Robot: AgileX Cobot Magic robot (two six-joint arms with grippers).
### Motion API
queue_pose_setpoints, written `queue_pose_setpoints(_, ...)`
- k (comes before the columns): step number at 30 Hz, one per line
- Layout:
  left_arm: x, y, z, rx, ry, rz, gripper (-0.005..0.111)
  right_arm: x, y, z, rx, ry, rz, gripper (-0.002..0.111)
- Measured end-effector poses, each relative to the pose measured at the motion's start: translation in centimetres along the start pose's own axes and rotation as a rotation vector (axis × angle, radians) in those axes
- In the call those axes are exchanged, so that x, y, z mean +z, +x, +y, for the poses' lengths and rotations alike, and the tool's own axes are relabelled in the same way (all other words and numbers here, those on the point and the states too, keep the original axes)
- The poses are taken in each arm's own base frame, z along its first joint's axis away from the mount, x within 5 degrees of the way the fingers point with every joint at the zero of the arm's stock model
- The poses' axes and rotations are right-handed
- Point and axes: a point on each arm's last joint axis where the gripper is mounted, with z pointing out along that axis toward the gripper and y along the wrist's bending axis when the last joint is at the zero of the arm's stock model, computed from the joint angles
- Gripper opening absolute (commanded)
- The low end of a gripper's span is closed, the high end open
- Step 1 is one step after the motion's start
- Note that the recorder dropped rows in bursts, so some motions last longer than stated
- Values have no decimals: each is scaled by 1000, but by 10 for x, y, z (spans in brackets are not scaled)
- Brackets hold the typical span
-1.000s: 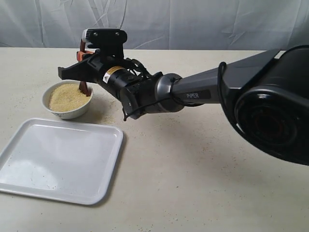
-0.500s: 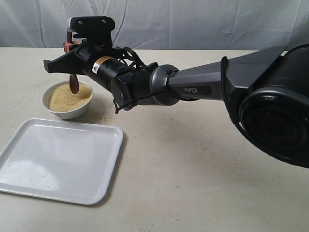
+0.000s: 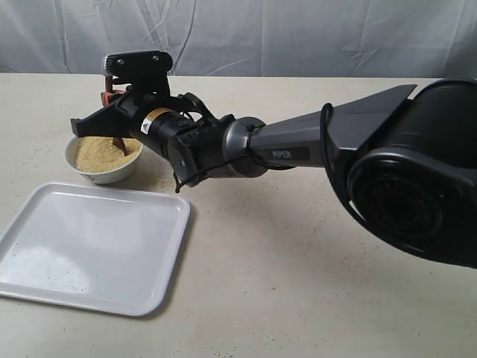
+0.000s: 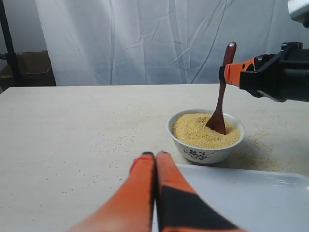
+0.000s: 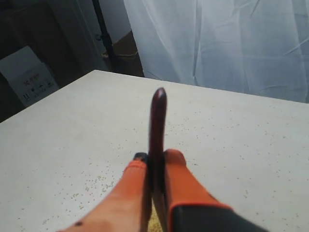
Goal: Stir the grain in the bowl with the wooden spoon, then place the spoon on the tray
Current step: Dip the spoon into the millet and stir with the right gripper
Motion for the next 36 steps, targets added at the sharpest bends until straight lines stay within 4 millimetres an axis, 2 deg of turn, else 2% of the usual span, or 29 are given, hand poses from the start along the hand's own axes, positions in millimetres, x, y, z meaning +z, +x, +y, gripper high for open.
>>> queue_pose_setpoints(2, 0, 0, 0, 0, 0, 0, 0, -1, -1, 2, 0, -5, -1, 0)
queue_pose_setpoints(7, 0, 0, 0, 0, 0, 0, 0, -7, -24, 7, 6, -14, -47, 0)
queue_pose_setpoints(12, 0, 0, 0, 0, 0, 0, 0, -10, -37, 10, 28, -22, -100, 0)
queue_pose_setpoints(18, 0, 0, 0, 0, 0, 0, 0, -11, -33, 25, 31, -50, -104, 0)
queue_pose_setpoints(27, 0, 0, 0, 0, 0, 0, 0, -1, 1, 18, 12, -35, -37, 0)
queue_pose_setpoints(31, 0, 0, 0, 0, 0, 0, 0, -1, -3, 8, 14, -11, -39, 0)
queue_pose_setpoints(36, 0, 0, 0, 0, 0, 0, 0, -6, -30, -3, 41, 20, -80, 0)
